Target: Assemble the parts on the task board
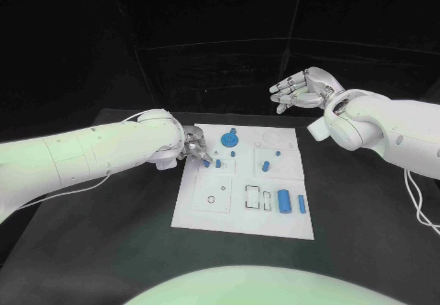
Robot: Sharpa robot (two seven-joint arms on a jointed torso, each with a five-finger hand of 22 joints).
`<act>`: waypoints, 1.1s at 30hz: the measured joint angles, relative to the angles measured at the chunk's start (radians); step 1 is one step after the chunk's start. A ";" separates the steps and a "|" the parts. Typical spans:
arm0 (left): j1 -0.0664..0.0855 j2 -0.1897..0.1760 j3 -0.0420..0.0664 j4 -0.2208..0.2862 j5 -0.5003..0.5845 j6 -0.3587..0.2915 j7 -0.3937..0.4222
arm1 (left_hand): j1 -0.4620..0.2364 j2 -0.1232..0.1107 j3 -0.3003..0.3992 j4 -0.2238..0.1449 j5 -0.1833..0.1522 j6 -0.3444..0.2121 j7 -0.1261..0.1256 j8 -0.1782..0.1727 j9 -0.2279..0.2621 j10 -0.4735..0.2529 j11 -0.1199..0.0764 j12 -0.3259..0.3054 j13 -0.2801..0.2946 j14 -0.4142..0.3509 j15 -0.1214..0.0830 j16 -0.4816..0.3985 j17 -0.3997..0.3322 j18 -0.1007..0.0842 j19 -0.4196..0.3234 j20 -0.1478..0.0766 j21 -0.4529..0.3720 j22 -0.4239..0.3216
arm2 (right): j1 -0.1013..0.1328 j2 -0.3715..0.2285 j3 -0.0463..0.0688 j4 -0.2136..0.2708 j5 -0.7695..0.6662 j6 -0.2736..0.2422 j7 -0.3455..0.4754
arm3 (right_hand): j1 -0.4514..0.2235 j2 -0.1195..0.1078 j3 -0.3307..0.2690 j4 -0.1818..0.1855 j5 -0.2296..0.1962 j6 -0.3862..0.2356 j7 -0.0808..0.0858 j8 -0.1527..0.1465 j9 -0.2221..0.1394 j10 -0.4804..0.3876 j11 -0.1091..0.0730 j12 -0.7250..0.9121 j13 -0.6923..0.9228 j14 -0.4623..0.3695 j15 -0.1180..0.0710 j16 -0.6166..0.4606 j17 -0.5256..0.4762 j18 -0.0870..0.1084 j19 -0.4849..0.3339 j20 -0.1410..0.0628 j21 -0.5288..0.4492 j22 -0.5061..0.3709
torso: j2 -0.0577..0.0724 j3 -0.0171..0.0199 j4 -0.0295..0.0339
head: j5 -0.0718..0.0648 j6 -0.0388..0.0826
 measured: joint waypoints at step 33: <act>-0.002 0.003 -0.002 -0.004 -0.021 0.004 -0.020 | 0.000 0.000 0.006 0.003 -0.001 0.002 -0.002 0.003 0.003 0.002 -0.002 0.000 0.000 0.000 0.000 0.000 0.000 0.000 0.000 0.000 0.000 0.003 | 0.000 0.001 0.000 0.000 0.000 0.001 0.001 | 0.000 0.000 0.000 0.000 0.000 0.000 0.000 0.000 0.000 0.000 0.000 0.000 0.000 0.000 0.000 0.000 0.000 0.000 0.000 0.000 0.000 0.000 | 0.000 -0.0003 0.0005 | 0.000 -0.002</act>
